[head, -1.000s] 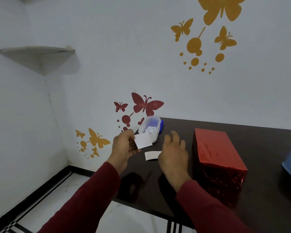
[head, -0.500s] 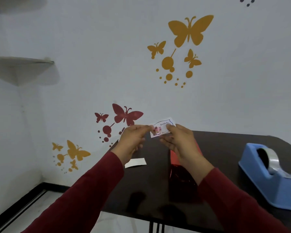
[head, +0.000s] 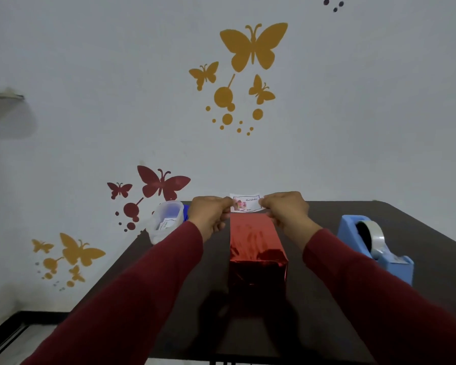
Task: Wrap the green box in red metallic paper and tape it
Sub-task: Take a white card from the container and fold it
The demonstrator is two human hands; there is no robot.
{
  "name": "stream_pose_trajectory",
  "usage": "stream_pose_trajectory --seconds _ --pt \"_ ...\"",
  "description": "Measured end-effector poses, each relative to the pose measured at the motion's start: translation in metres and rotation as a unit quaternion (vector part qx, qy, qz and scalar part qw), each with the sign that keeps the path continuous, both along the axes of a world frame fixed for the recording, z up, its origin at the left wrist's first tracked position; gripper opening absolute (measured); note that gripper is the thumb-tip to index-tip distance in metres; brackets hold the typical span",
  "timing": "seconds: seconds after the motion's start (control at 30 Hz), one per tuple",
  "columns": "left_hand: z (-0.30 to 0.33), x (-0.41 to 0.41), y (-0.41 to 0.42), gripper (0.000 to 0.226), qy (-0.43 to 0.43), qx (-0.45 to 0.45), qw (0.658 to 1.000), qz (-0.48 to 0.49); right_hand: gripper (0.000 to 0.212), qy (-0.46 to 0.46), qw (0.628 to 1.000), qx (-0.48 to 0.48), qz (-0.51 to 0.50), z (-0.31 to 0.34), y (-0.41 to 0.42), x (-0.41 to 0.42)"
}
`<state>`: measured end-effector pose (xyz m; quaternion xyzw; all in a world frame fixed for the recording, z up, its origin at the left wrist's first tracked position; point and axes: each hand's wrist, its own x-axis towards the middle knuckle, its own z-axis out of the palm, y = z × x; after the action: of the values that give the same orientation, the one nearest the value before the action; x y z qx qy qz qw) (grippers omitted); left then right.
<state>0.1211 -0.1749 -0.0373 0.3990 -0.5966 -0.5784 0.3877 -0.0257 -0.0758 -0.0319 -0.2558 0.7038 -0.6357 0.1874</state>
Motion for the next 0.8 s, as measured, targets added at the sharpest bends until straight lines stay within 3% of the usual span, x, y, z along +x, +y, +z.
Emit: stream_pose_trajectory --seconds 0.13,0.27,0.4,0.5,0.67,0.8 --pt "-0.004 -0.021 -0.015 0.016 -0.081 -0.040 0.995 0.032 0.018 0.066 0.995 0.071 -0.032 -0.005 -0.011 -0.019" --pt "-0.007 -0.031 -0.026 0.021 -0.168 -0.081 0.980 0.061 0.036 0.047 0.992 0.112 -0.039 -0.020 -0.025 -0.033" --pt "-0.014 -0.036 -0.037 0.023 -0.210 -0.081 0.973 0.053 0.027 0.040 0.992 0.116 -0.037 -0.029 -0.025 -0.035" --pt "-0.021 -0.040 -0.042 0.020 -0.222 -0.094 0.969 0.054 0.031 0.038 0.992 0.114 -0.038 -0.033 -0.028 -0.039" --pt "-0.029 -0.045 -0.048 0.028 -0.263 -0.141 0.953 0.062 0.060 0.060 0.990 0.121 -0.038 -0.038 -0.034 -0.040" --pt "-0.041 -0.041 -0.054 0.024 -0.200 -0.133 0.968 0.075 0.043 0.061 0.992 0.104 -0.042 -0.042 -0.042 -0.042"
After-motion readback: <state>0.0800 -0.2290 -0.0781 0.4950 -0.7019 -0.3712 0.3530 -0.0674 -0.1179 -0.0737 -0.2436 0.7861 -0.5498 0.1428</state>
